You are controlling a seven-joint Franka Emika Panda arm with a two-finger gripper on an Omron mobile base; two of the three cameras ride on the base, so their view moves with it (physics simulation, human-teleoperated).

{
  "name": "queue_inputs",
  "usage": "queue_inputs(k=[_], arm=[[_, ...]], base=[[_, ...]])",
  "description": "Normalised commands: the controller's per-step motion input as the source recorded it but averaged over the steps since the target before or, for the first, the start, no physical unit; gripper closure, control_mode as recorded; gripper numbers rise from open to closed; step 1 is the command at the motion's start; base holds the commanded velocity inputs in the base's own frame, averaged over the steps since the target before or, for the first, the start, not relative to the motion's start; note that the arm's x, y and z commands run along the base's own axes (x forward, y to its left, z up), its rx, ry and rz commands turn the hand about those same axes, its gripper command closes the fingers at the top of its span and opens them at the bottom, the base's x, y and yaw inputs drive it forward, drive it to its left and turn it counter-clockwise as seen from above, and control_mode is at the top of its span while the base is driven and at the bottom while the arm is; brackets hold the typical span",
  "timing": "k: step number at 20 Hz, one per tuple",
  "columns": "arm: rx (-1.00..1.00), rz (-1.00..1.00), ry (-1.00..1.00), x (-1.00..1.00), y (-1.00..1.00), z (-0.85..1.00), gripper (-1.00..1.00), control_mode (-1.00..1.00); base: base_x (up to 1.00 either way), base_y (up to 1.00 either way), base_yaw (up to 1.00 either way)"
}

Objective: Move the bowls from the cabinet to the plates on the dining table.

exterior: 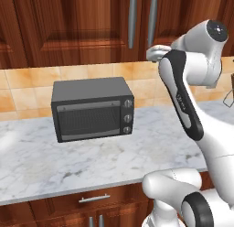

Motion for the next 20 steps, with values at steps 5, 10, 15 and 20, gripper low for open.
queue_inputs(k=[5, 10, 15, 20], arm=[[0.05, -0.06, -0.18, 0.11, 0.0, 0.42, -1.0, -1.0], [0.03, -0.05, -0.1, 0.35, 0.0, 0.32, -1.0, -1.0], [0.02, -0.03, -0.02, 0.44, 0.0, 0.29, -1.0, -1.0], [0.03, -0.01, 0.0, 0.47, 0.0, 0.27, -1.0, -1.0]], base=[[0.0, 0.0, 0.0], [0.0, 0.0, 0.0], [0.0, 0.0, 0.0], [0.0, 0.0, 0.0]])
